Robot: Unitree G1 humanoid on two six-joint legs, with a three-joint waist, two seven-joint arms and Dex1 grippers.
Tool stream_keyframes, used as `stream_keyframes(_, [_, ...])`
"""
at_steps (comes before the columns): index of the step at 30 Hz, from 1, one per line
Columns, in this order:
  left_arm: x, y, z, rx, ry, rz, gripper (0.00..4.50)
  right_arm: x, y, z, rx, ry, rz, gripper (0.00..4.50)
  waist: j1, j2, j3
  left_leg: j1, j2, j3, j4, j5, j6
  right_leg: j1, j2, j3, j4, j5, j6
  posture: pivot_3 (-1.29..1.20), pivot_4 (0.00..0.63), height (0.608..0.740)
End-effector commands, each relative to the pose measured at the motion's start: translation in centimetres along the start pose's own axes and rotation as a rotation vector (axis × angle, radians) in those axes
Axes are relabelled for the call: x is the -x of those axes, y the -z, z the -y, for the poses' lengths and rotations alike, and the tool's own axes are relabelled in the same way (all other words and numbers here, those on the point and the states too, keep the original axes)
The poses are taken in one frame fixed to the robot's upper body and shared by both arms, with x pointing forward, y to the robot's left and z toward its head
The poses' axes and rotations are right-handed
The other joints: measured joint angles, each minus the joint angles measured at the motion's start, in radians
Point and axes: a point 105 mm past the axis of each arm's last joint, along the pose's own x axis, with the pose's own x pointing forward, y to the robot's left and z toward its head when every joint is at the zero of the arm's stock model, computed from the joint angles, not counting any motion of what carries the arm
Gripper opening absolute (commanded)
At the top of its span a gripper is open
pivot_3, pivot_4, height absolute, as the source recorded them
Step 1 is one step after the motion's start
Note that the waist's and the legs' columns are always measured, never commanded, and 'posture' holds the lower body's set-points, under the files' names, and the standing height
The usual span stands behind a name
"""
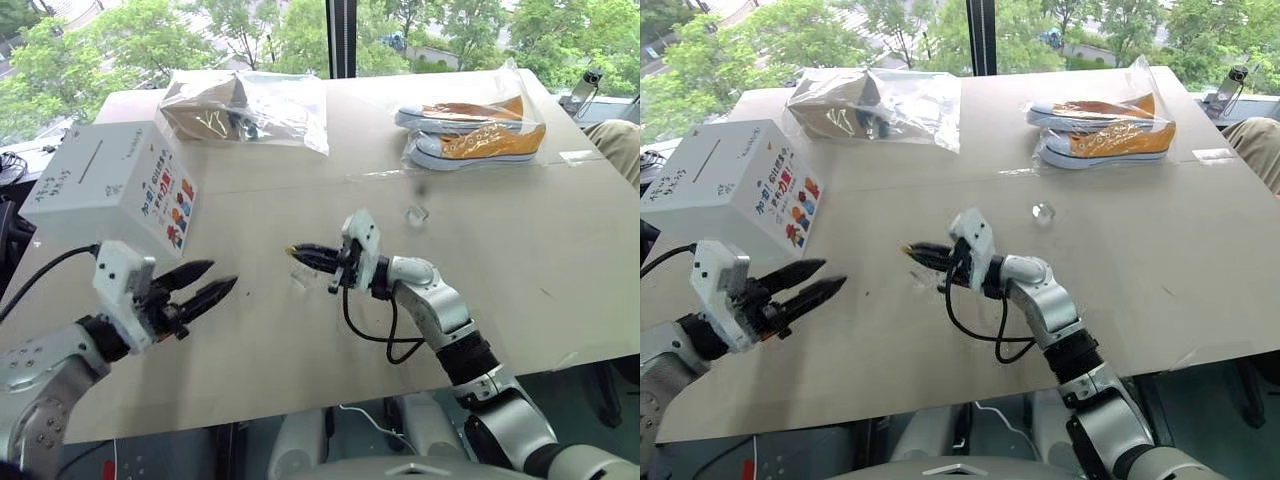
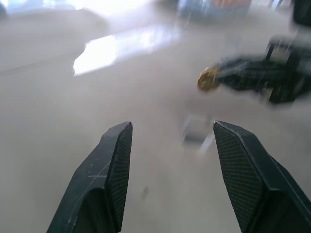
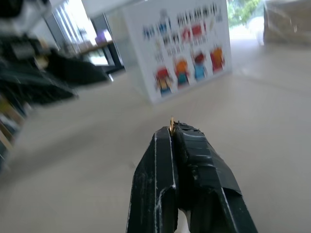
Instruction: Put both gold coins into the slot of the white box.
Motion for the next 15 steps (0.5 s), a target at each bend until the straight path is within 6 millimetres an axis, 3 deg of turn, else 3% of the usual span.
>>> stream_keyframes(1, [-1.1, -2.4, 1.5, 0.135, 0.084, 0.199, 2.65, -0.6, -3.9, -2.4, -0.097, -0.118, 0.134, 0.02, 0.000, 0.000, 0.000, 0.000, 0.000, 0.000, 0.000, 0.000, 0.000, 0.000, 0.000, 0.000, 0.000, 0.000, 0.000, 0.00, 0.150, 0.740])
stream_keyframes(6, [-3.3, -4.4, 3.8, 0.327, 0.218, 0.440, 2.65, -0.8, -6.3, -4.2, -0.202, -0.215, 0.208, 0.02, -0.001, -0.001, -0.001, 0.000, -0.001, -0.001, 0.000, 0.000, 0.000, 0.001, -0.001, 0.000, 0.000, 0.000, 0.000, 0.00, 0.150, 0.740])
stream_keyframes(11, [-4.3, -4.8, 4.2, 0.374, 0.250, 0.484, 2.65, -0.7, -6.9, -4.7, -0.238, -0.241, 0.212, 0.02, -0.005, -0.001, -0.001, 0.001, -0.001, 0.000, 0.000, 0.000, 0.000, 0.001, 0.003, 0.000, 0.001, 0.000, 0.000, 0.00, 0.150, 0.740])
stream_keyframes(14, [-4.7, -4.5, 5.5, 0.413, 0.325, 0.464, 2.65, -0.8, -7.3, -5.0, -0.258, -0.265, 0.221, 0.02, -0.006, -0.001, -0.001, 0.001, -0.001, 0.000, 0.000, 0.000, 0.000, 0.001, 0.005, 0.000, 0.001, 0.000, 0.000, 0.00, 0.150, 0.740])
stream_keyframes(15, [-4.8, -4.4, 5.8, 0.425, 0.343, 0.458, 2.41, -0.7, -7.4, -5.1, -0.262, -0.272, 0.223, 0.01, -0.006, -0.001, -0.001, 0.001, -0.001, 0.000, 0.000, 0.000, 0.000, 0.001, 0.006, 0.000, 0.000, 0.000, 0.000, 0.00, 0.150, 0.740])
